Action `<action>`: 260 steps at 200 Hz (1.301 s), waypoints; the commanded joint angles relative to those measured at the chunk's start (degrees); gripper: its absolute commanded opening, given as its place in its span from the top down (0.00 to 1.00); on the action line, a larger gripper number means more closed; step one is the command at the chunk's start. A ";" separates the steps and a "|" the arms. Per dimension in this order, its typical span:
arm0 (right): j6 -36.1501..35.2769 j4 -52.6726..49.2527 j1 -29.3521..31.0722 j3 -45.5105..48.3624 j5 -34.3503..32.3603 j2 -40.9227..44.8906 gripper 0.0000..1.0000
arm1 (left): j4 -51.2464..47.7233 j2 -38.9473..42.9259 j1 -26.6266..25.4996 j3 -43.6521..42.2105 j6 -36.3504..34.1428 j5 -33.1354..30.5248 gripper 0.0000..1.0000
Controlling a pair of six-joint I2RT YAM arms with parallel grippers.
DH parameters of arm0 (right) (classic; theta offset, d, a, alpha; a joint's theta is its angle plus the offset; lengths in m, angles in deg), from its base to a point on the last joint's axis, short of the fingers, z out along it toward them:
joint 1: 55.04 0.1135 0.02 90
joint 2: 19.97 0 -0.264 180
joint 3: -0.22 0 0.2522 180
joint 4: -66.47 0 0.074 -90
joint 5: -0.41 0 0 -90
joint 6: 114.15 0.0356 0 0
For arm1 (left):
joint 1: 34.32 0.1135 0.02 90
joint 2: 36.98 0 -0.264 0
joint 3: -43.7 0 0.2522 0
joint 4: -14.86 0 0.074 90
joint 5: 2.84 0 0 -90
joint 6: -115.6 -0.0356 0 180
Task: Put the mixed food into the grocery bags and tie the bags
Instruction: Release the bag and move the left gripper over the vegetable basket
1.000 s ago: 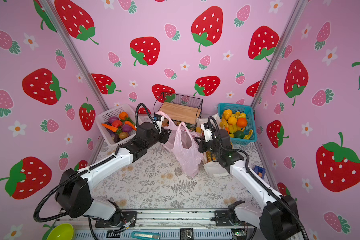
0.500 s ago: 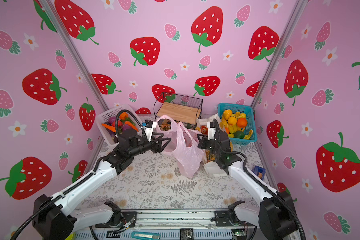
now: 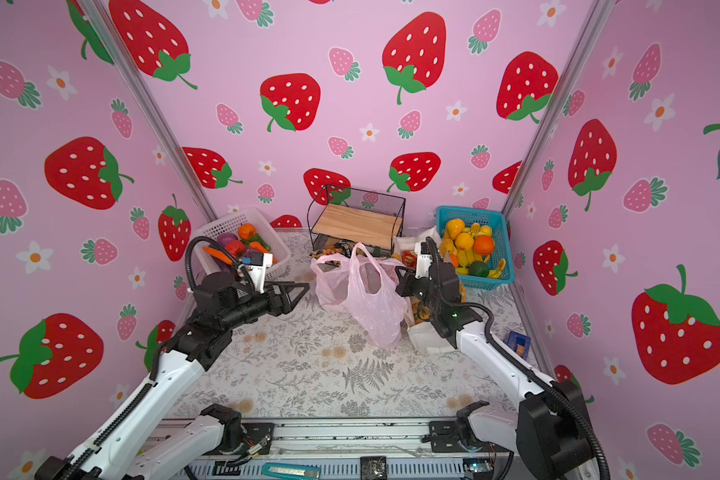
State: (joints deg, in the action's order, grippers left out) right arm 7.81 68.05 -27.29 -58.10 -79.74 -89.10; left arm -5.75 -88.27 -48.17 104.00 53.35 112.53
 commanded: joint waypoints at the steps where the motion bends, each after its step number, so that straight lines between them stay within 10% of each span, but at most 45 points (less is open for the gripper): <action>1: -1.24 1.35 -0.24 0.41 -0.95 1.65 1.00 | -8.14 0.32 6.91 2.26 2.82 -12.14 0.19; 46: -2.86 1.89 -0.18 1.66 -0.41 1.55 1.00 | -11.82 -15.02 19.33 12.92 5.05 -16.23 0.17; 131: -6.83 0.09 -0.24 0.43 1.05 1.72 1.00 | -27.81 -50.94 21.19 41.55 -6.11 -32.92 0.16; 260: -7.00 0.67 -0.23 0.35 3.02 -0.28 1.00 | -32.00 -68.30 21.39 51.38 -7.73 -29.94 0.24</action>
State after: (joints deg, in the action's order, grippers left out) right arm 1.30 68.11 -27.35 -57.18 -77.47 -88.75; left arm -35.67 -155.63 -27.12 152.79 45.94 81.86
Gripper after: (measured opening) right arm 0.043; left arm 0.777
